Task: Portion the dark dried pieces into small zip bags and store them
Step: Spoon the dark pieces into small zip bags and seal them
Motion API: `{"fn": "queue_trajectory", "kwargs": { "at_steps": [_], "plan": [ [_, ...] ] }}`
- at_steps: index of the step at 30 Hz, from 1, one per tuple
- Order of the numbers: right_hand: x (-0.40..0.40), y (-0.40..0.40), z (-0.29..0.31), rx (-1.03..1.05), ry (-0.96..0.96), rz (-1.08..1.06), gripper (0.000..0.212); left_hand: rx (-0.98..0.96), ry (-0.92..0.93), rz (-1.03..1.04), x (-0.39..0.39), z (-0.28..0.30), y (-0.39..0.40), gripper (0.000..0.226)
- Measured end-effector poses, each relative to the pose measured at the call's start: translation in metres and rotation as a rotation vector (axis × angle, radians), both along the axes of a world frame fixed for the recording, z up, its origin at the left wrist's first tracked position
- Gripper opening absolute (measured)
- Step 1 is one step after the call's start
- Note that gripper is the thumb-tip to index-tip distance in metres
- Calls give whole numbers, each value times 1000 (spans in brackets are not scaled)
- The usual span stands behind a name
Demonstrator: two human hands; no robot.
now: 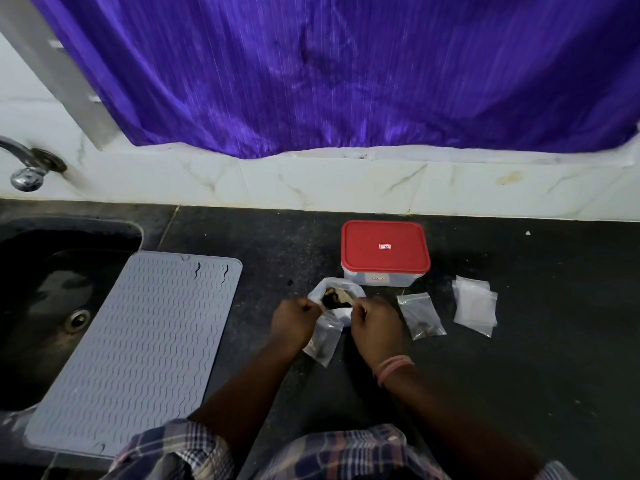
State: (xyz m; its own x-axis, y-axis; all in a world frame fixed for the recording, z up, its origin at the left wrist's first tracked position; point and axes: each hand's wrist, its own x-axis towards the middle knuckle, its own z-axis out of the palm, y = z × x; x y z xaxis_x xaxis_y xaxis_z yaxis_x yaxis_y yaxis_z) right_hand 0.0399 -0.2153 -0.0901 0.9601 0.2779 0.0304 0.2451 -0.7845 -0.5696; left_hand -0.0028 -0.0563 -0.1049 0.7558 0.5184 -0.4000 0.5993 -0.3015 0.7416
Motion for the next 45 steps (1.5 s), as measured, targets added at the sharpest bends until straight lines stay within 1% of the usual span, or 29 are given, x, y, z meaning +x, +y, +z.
{"fn": "queue_trajectory", "kwargs": {
  "at_steps": [2, 5, 8, 9, 13, 14, 16, 19, 23, 27, 31, 34, 37, 41, 45],
  "plan": [
    [2, 5, -5, 120, 97, -97, 19, -33, 6, 24, 1, 1, 1, 22],
    [2, 9, -7, 179, 188, -128, 17, -34, 12, 23, 2, 1, 2, 20],
    [7, 8, -2, 246, 362, -265, 19, -15, 18, 26, 2, -1, 2, 21],
    [8, 6, -3, 242, 376, -280, 20, -23, 22, 33, 2, -2, 3, 21],
    [0, 8, -6, 147, 234, -115, 19, -47, 30, 49, 2, -2, 2, 20],
    [-1, 11, -5, 149, 256, -117, 19, -49, 31, 52, 1, -2, 2, 19],
    [1, 13, -3, 173, 323, -187, 21, -61, 38, 57, 1, -2, 1, 17],
    [7, 8, 1, 279, 418, -335, 23, -76, 40, 63, 0, -3, 1, 20],
    [10, -2, 5, 385, 469, -458, 19, -77, 28, 89, -1, -3, 3, 18],
    [8, -10, 6, 414, 436, -444, 20, -80, 23, 128, -1, 0, 1, 16],
    [7, -19, 10, 494, 465, -448, 20, -35, 2, 166, -3, 4, 5, 13],
    [6, -22, 15, 587, 484, -455, 21, -129, -24, 231, -4, 7, 7, 11],
    [4, -22, 23, 603, 427, -347, 22, -218, -41, 270, -5, 9, 5, 9],
    [0, -21, 27, 484, 329, -201, 15, -265, -62, 289, -6, 9, 6, 9],
    [-4, -22, 21, 339, 125, -60, 14, -282, -91, 285, -7, 13, 8, 8]
  ]
}}
